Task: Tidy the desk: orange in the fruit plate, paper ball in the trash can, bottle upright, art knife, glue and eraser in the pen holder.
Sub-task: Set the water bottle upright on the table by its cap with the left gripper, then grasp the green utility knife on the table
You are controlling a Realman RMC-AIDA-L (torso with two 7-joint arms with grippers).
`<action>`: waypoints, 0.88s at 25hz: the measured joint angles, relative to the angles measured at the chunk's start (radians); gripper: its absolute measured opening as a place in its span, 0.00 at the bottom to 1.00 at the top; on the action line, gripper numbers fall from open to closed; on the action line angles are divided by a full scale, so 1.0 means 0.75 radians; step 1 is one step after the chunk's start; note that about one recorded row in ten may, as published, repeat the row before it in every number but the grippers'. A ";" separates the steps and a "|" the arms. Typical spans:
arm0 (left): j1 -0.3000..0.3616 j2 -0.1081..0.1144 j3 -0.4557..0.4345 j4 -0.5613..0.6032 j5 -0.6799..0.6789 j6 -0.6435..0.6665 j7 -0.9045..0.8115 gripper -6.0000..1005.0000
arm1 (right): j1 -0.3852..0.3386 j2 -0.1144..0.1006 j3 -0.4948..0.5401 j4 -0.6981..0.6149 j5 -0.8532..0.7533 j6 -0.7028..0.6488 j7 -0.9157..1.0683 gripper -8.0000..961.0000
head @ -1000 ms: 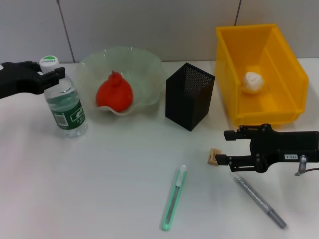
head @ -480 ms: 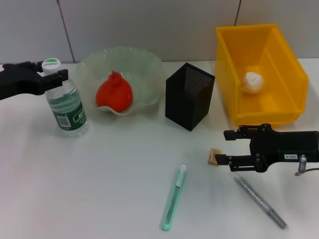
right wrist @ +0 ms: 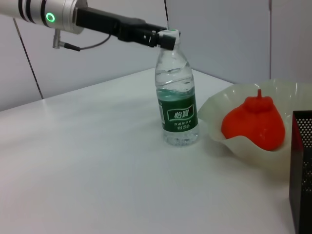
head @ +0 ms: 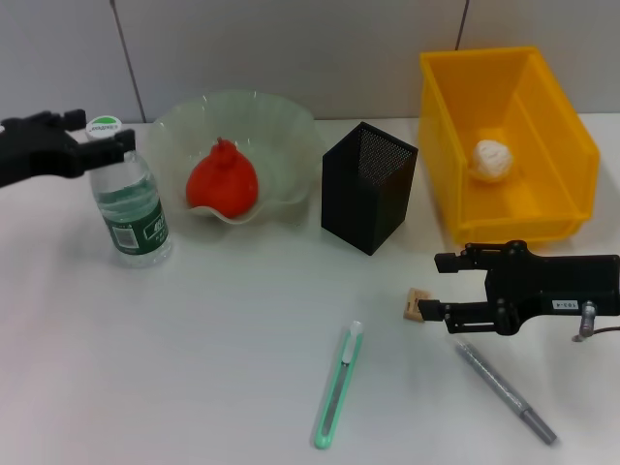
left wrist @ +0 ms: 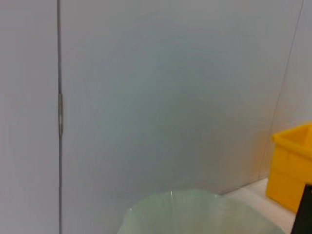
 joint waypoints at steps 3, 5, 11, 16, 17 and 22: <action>0.009 0.000 -0.001 0.016 -0.055 0.001 0.001 0.79 | 0.000 0.000 0.001 0.000 0.000 0.000 0.000 0.77; 0.022 0.000 -0.002 0.039 -0.121 0.007 0.003 0.79 | 0.000 0.001 0.001 0.000 0.000 0.000 0.000 0.77; 0.058 0.019 -0.028 0.076 -0.332 0.135 -0.007 0.81 | 0.000 0.004 0.001 0.000 0.000 0.000 0.000 0.77; 0.060 0.075 -0.047 0.031 -0.515 0.453 -0.047 0.82 | 0.003 0.004 0.001 -0.003 0.000 0.000 0.010 0.77; 0.056 0.081 -0.048 0.017 -0.527 0.512 -0.057 0.82 | 0.006 0.004 0.001 -0.003 0.000 0.000 0.011 0.77; 0.020 0.082 -0.003 -0.097 -0.514 0.788 -0.024 0.81 | 0.024 0.004 0.000 -0.001 0.000 -0.001 0.027 0.77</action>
